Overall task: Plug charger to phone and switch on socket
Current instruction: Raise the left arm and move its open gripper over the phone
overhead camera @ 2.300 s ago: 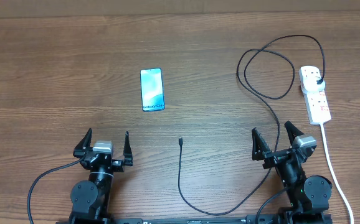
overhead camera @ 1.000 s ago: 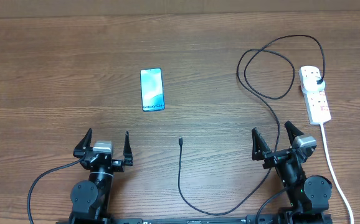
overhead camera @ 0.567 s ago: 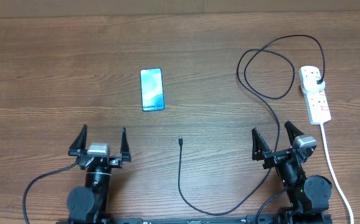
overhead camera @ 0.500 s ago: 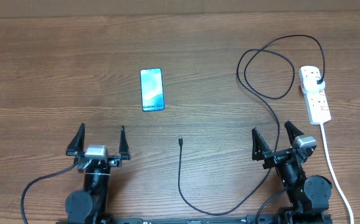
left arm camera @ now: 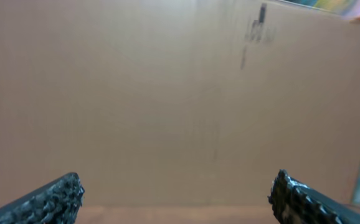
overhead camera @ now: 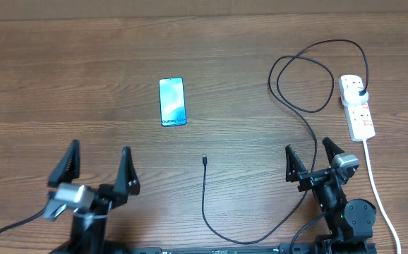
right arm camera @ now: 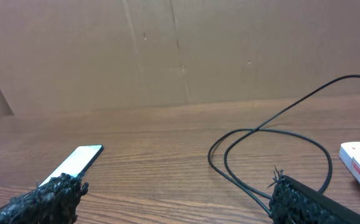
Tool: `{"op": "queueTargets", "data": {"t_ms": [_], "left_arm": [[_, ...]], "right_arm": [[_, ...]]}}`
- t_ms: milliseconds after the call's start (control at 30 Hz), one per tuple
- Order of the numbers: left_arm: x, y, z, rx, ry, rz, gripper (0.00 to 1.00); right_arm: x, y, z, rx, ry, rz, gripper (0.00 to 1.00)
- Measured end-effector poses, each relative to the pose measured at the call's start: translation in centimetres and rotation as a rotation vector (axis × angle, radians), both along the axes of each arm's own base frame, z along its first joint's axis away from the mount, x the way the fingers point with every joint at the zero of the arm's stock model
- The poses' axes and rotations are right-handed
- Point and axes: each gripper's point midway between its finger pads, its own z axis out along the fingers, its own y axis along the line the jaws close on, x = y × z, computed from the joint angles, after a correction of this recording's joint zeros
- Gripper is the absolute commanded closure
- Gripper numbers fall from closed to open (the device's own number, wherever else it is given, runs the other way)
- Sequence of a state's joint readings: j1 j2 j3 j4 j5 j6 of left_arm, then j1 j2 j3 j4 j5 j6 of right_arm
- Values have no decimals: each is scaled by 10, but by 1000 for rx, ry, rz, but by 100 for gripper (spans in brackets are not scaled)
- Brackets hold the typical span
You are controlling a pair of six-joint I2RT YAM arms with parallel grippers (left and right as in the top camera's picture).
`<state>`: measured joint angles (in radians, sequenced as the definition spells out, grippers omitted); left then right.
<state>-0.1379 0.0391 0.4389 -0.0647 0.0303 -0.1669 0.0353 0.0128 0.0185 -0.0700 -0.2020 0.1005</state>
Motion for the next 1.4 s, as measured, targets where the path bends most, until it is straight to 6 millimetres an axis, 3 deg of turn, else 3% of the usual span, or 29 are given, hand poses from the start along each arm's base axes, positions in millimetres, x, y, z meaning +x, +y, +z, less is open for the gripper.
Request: {"op": "queueTargets", "data": {"t_ms": [133,300,500,667,833,1067,1400], "left_arm": [[-13,-4,46,-4,26,-35,0],[-7,-13,87,22,173,-82,0],[28,-28,111,56,465,-144,1],[66,-47,103,72,701,-225,0],[105,-63,59,68,970,-288,0],[146,-74,-37,50,1353,-311,1],[195,-81,-154,34,1685,-298,1]], "right_arm": [[0,0,0,1,1,0,0],[0,0,0,1,1,0,0],[0,0,0,0,1,1,0],[0,0,0,0,1,0,0],[0,0,0,1,1,0,0],[0,0,0,0,0,0,0],[0,0,0,0,1,0,0]]}}
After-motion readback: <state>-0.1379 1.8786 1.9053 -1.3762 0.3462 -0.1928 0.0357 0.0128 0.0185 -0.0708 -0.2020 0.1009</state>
